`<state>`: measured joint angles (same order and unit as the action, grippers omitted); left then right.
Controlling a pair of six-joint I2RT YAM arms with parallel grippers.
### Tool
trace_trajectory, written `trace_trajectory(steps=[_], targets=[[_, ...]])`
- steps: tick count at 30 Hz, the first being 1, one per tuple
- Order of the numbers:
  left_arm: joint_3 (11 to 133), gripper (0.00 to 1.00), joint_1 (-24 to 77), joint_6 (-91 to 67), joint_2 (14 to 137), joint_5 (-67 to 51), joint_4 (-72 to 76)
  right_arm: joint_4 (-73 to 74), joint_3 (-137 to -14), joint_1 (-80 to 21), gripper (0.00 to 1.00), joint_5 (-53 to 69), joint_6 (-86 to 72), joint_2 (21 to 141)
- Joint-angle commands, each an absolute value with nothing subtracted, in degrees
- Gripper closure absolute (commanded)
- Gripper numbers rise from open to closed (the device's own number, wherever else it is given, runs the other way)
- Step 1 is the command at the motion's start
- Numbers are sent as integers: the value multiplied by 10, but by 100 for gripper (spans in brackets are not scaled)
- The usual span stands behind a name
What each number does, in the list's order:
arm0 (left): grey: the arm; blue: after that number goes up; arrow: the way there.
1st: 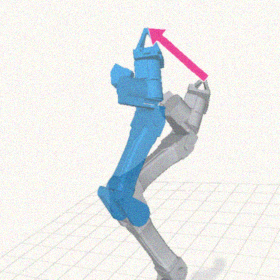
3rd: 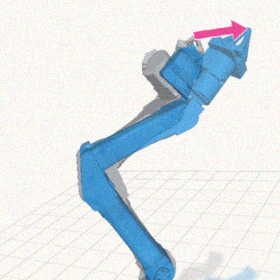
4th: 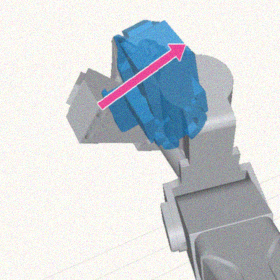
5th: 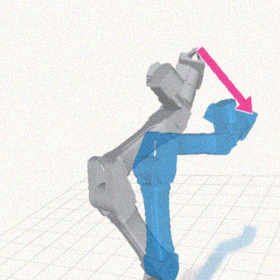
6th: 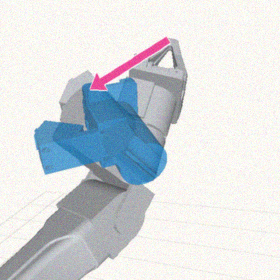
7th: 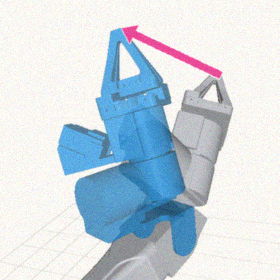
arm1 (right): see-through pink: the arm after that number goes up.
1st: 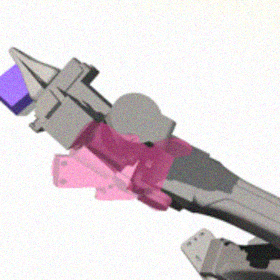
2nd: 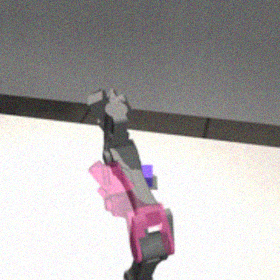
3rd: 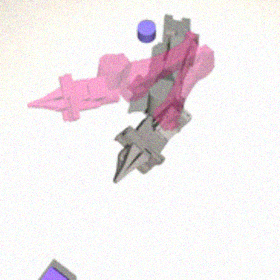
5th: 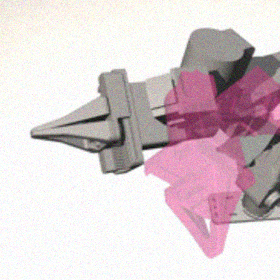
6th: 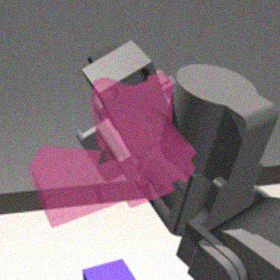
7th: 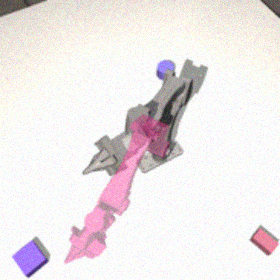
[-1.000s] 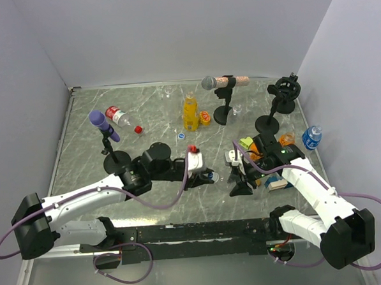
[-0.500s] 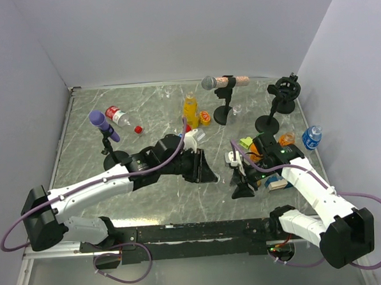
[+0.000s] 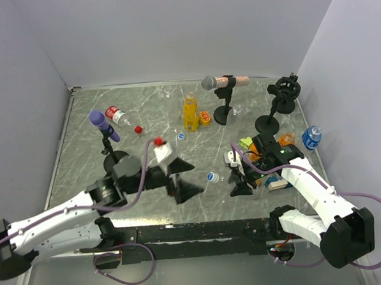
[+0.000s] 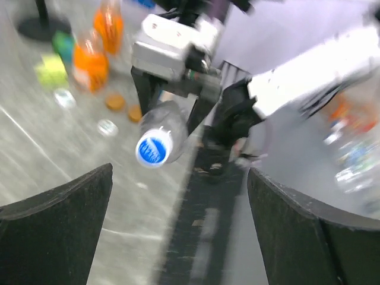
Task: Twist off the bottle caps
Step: Unscrew the bottle cap from the plastic bottle.
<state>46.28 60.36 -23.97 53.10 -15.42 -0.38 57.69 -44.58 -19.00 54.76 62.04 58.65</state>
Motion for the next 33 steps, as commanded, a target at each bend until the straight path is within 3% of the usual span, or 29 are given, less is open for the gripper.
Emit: trace_trajectory(steps=[1,4,7,15,26,33], targets=[[314,3,606,36,460,-205,187,565,-447,-196,81,567,638,585],[288,3,605,120,460,-227,252,563,-447,-196,81,566,637,584],[350,3,605,184,514,-247,179,563,-446,-196,81,564,637,588],[400,1,605,215,599,-270,185,562,-446,-196,81,562,635,587],[429,35,604,205,639,-295,168,563,-446,-196,81,562,635,588],[439,39,604,200,655,-301,156,563,-446,-196,81,562,636,587]])
